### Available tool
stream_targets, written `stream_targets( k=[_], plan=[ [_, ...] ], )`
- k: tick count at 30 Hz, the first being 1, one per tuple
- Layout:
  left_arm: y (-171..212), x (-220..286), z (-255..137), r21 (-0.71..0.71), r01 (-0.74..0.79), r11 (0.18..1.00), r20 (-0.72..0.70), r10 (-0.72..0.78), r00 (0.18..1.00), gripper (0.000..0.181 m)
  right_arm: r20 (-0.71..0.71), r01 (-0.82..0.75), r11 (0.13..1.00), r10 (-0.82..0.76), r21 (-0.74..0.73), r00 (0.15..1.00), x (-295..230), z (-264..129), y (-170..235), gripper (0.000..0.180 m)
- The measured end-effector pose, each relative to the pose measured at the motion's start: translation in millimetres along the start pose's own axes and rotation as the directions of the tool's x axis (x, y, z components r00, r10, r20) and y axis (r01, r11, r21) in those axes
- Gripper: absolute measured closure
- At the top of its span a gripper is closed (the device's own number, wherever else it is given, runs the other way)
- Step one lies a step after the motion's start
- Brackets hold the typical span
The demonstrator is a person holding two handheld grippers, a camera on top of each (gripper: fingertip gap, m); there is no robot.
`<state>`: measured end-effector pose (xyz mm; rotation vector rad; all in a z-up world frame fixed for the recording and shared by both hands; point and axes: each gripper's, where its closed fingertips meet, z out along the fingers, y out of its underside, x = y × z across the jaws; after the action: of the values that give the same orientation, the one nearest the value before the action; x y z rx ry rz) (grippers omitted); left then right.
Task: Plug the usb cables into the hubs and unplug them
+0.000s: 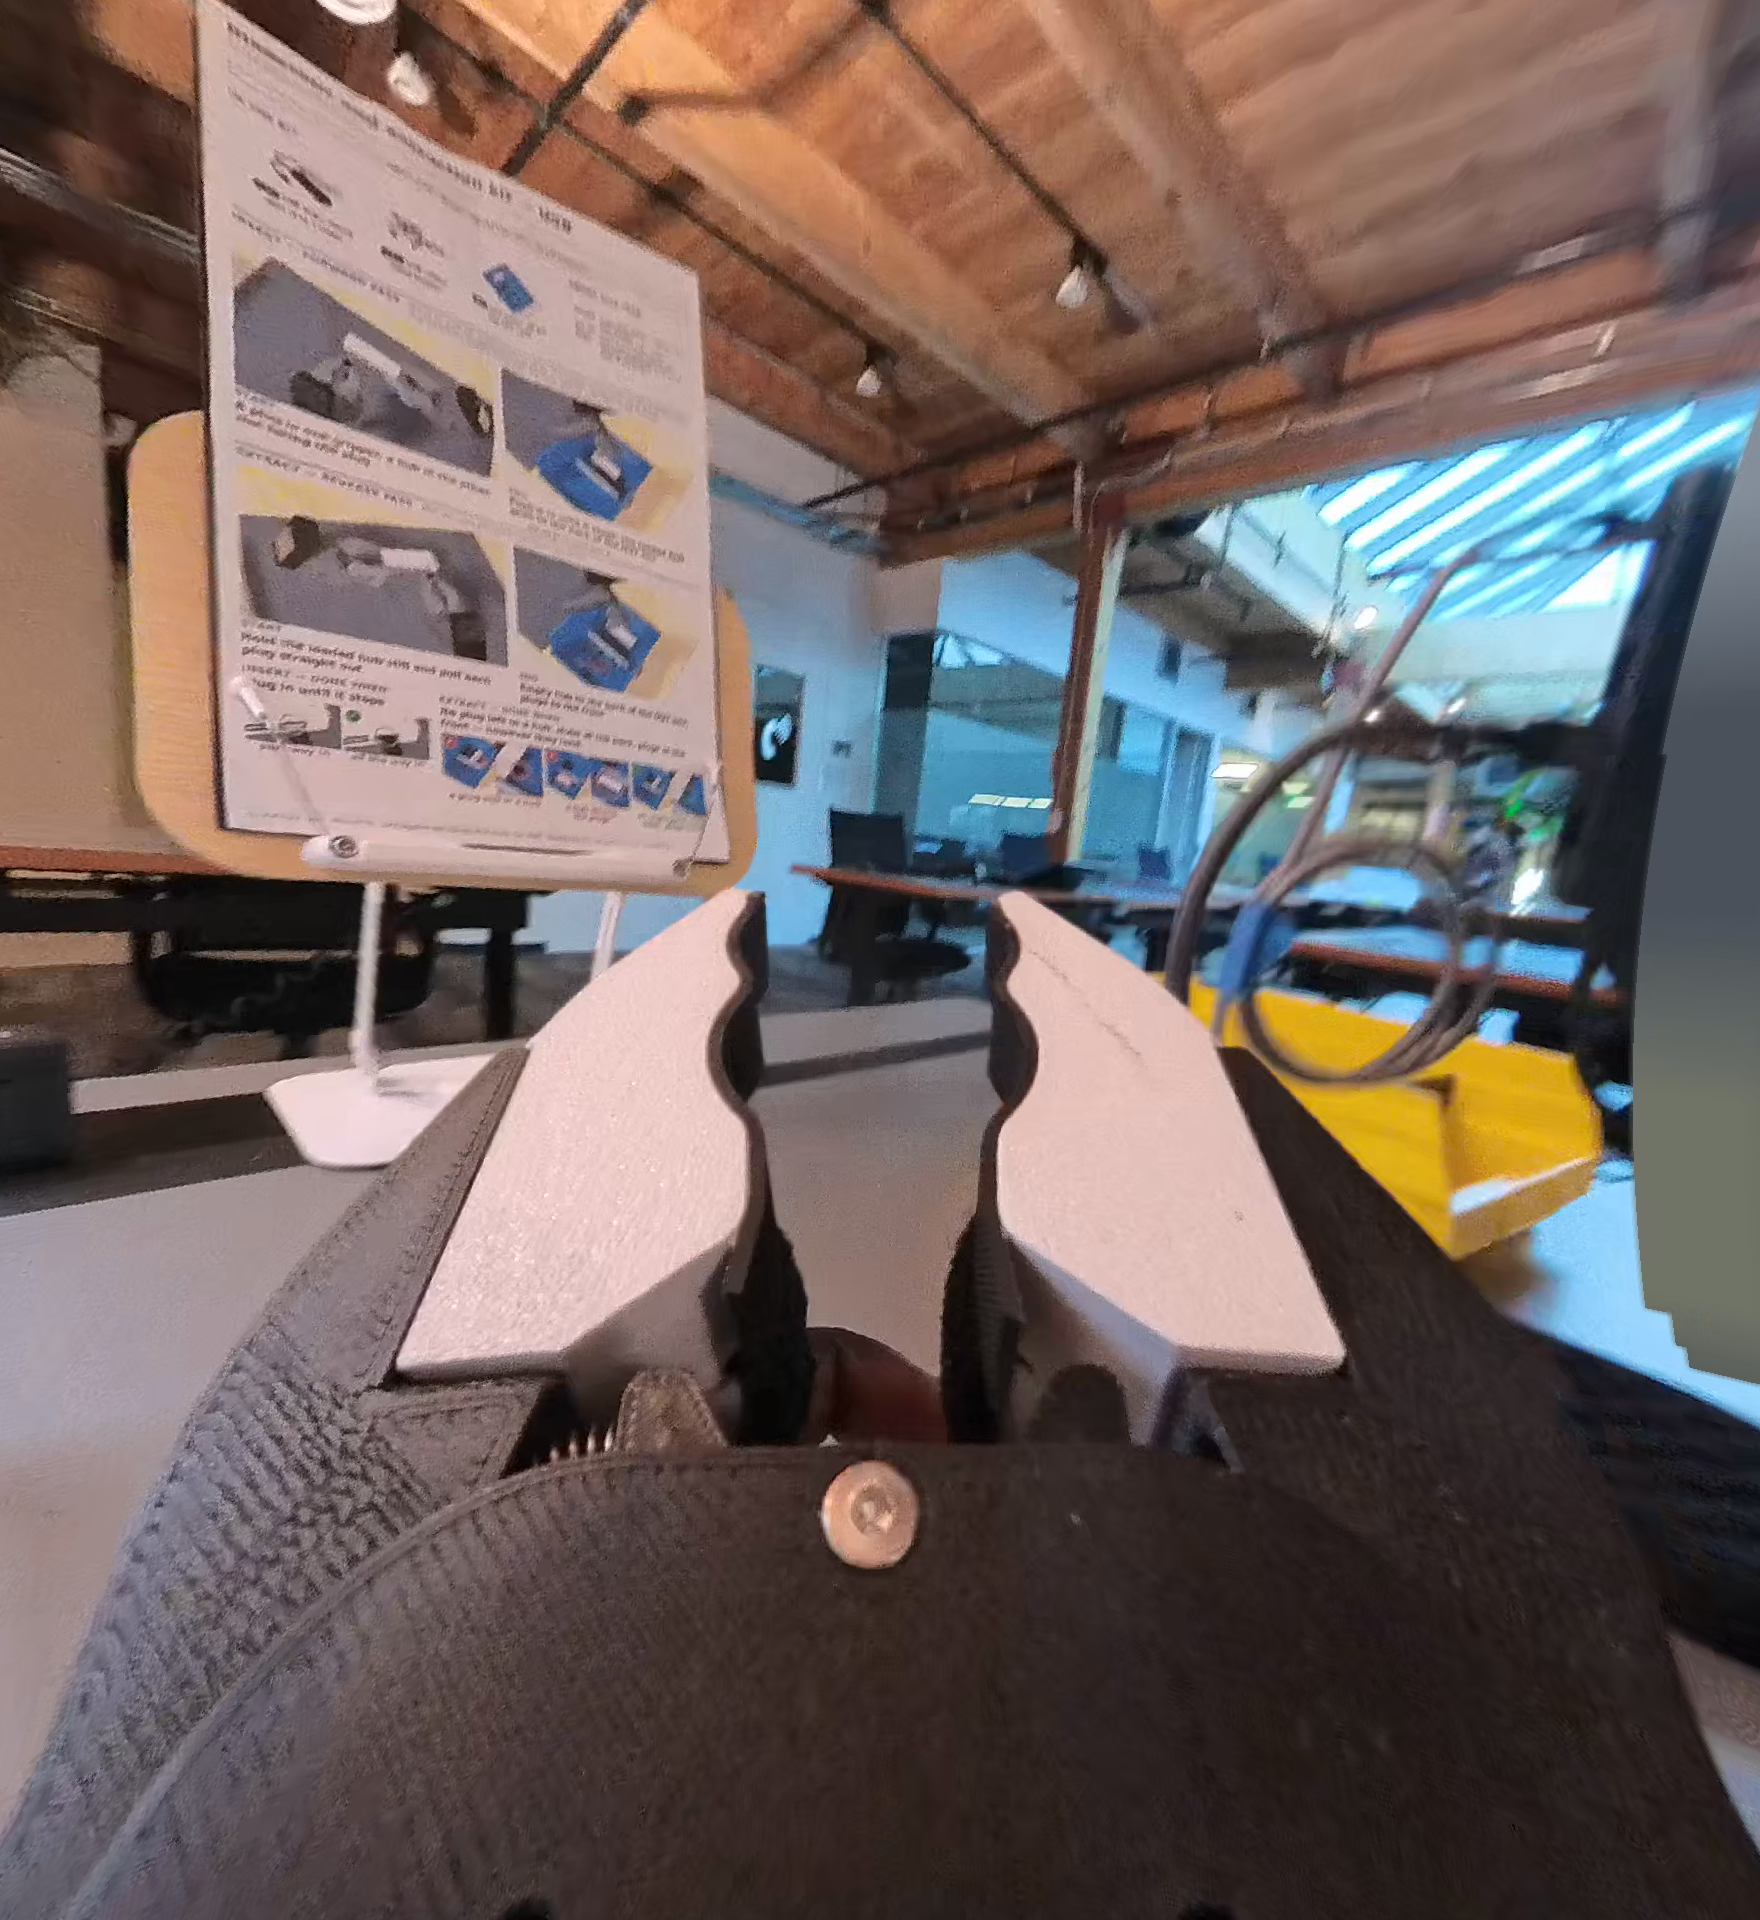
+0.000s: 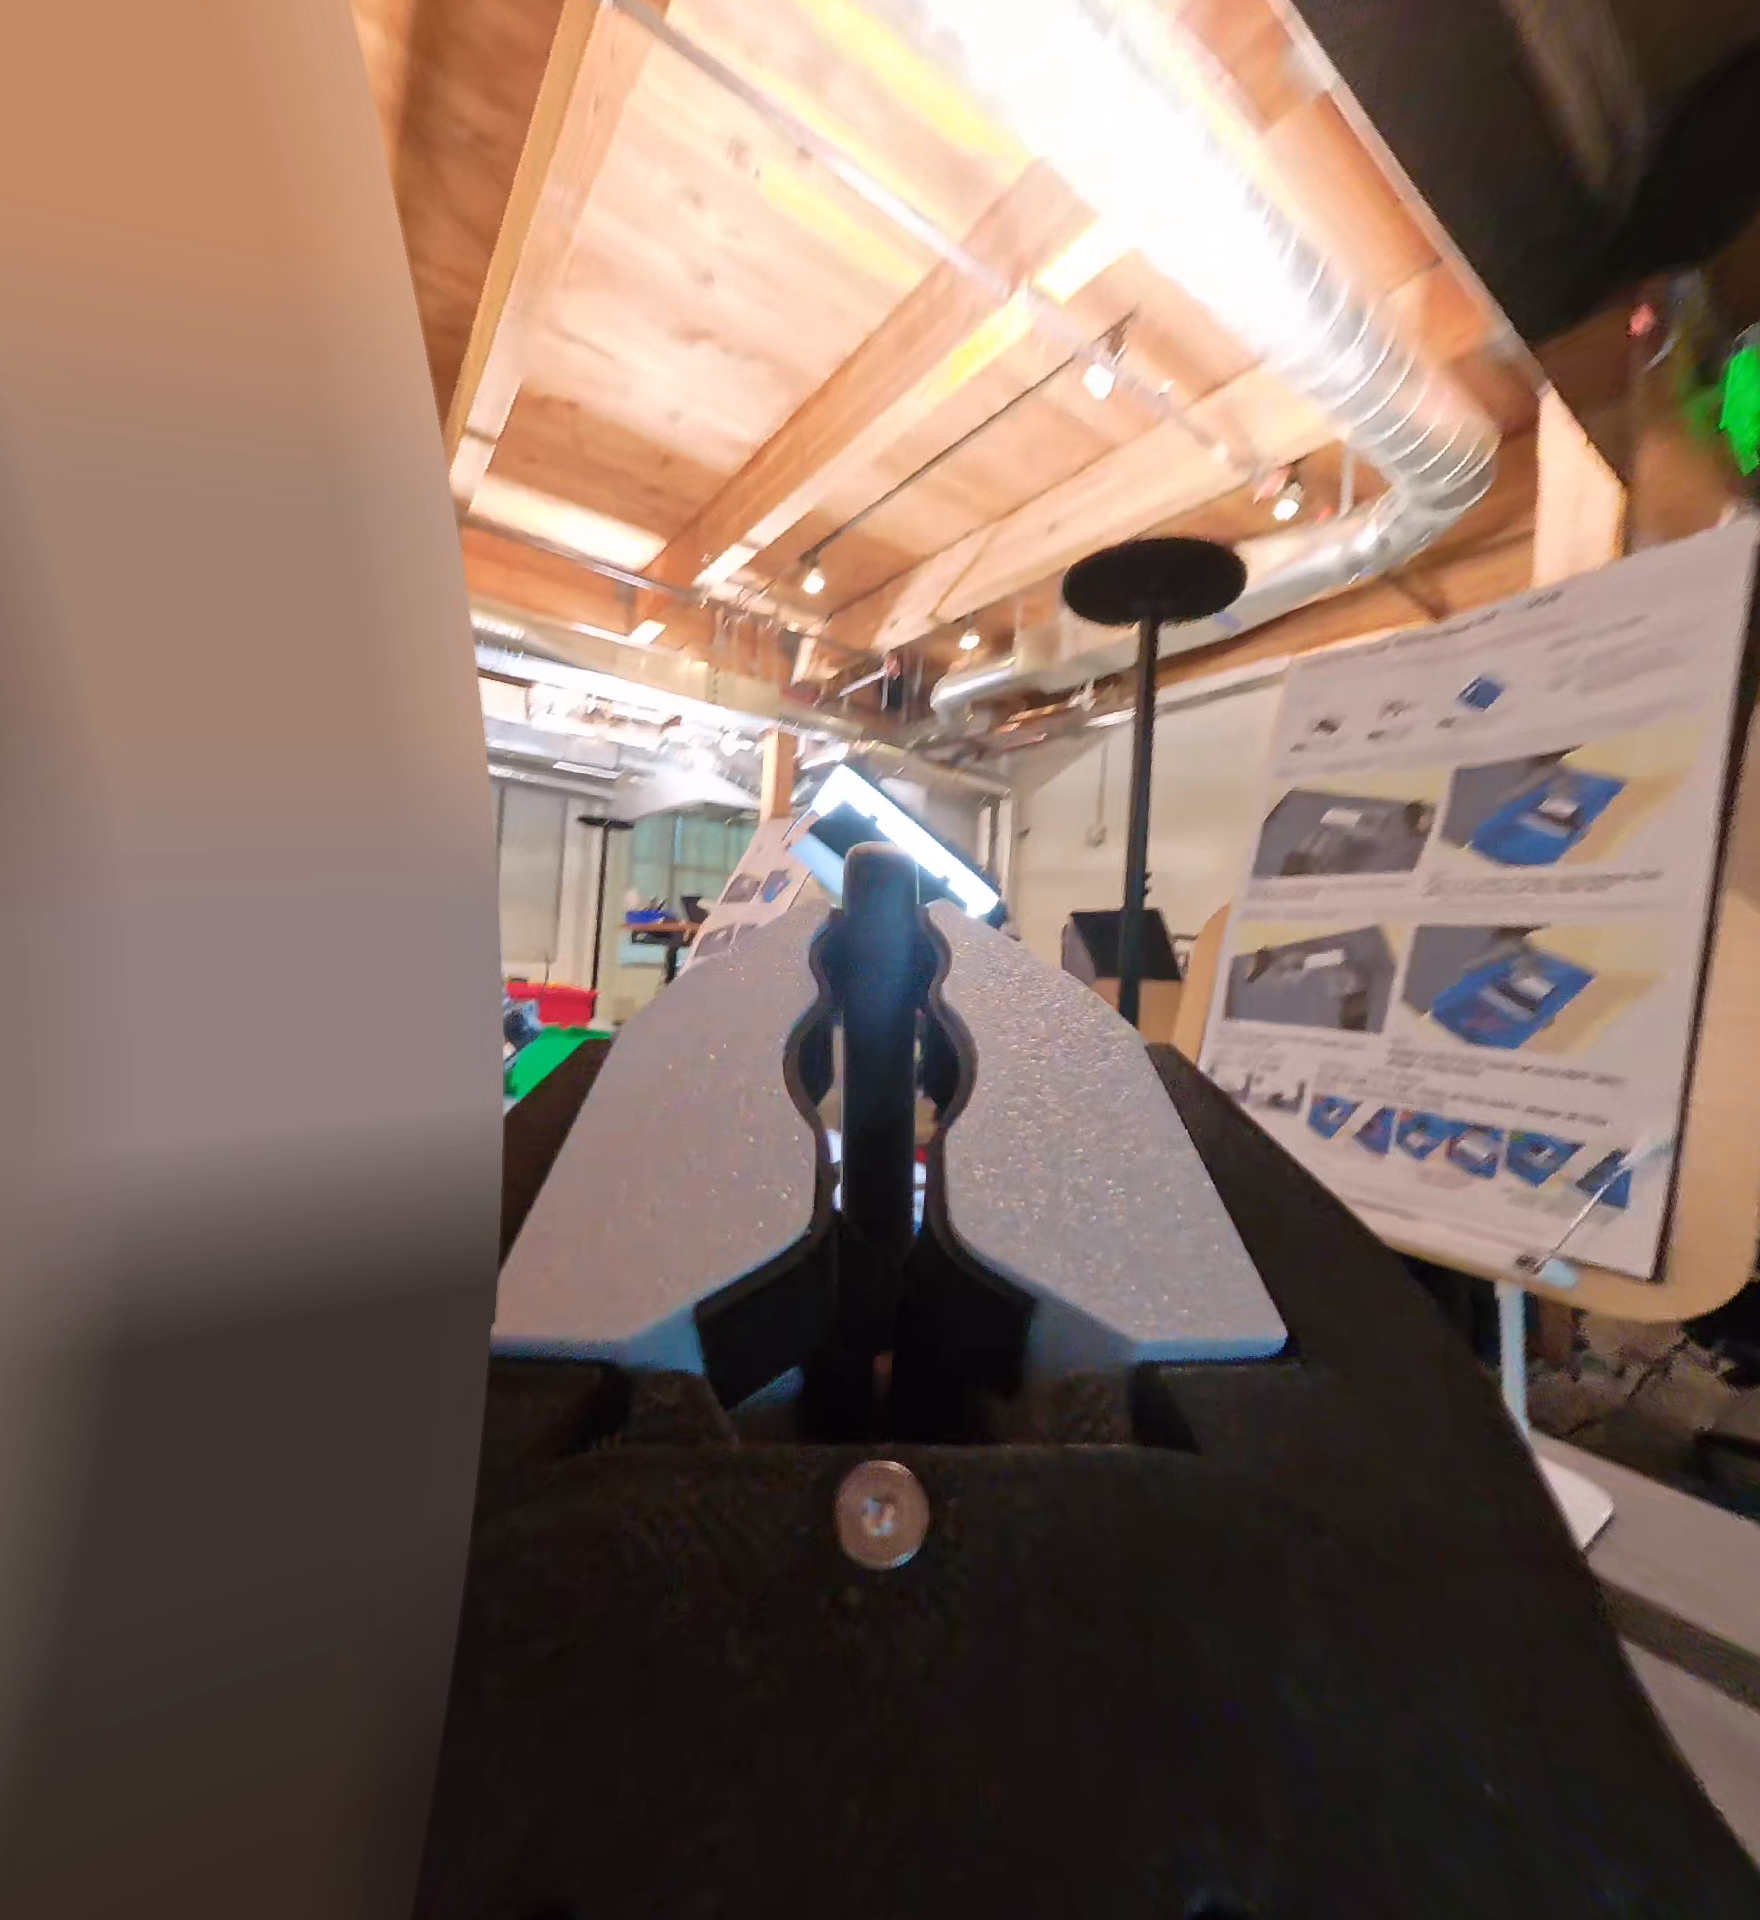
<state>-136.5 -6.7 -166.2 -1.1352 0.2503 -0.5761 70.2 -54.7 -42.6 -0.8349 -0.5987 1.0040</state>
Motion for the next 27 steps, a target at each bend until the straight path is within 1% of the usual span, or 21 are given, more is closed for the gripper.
stream_targets(
  k=[1,3,6,9,12,16,20,22,25,27],
  plan=[
    [5.4,-2.2,1.0,-0.031,-0.03,0.999,0.021,0.031,0.999,0.141,-0.011,0.009,1.0,-0.009,0.027,1.0,3.3,0.8,-6.6,0.168],
    [13.3,-4.2,2.3,-0.078,-0.076,0.994,0.04,0.079,0.996,0.141,-0.032,0.027,0.997,-0.024,0.077,0.999,9.1,0.7,-19.7,0.168],
    [16.4,-3.1,2.8,-0.097,-0.11,0.989,0.04,0.115,0.993,0.141,-0.064,0.071,0.988,-0.062,0.138,0.996,16.6,0.9,-35.2,0.168],
    [15.6,-3.5,2.7,-0.094,-0.114,0.989,0.044,0.118,0.992,0.141,-0.106,0.104,0.976,-0.085,0.19,0.991,29.7,-0.4,-49.6,0.168],
    [14.8,-4.2,2.8,-0.086,-0.091,0.992,0.045,0.095,0.994,0.142,-0.167,0.158,0.957,-0.119,0.243,0.979,49.4,-6.6,-72.2,0.168],
    [14.5,-3.5,2.8,-0.082,-0.07,0.994,0.038,0.073,0.997,0.143,-0.285,0.328,0.89,-0.24,0.317,0.928,76.0,-25.2,-114.7,0.168],
    [16.2,-3.2,3.4,-0.09,-0.07,0.994,0.033,0.073,0.997,0.143,-0.455,0.508,0.804,-0.344,0.309,0.821,109.7,-55.9,-142.3,0.167],
    [17.1,-3.0,3.3,-0.094,-0.075,0.993,0.033,0.078,0.996,0.143,-0.508,0.577,0.755,-0.381,0.311,0.772,122.8,-71.1,-150.2,0.168],
    [19.5,-2.3,3.8,-0.105,-0.086,0.991,0.028,0.09,0.996,0.143,-0.529,0.61,0.721,-0.394,0.33,0.752,140.0,-85.1,-156.9,0.168],
    [21.1,-2.0,4.1,-0.112,-0.101,0.988,0.027,0.105,0.994,0.143,-0.502,0.607,0.707,-0.401,0.363,0.767,147.0,-91.0,-159.8,0.167]
  ],
)
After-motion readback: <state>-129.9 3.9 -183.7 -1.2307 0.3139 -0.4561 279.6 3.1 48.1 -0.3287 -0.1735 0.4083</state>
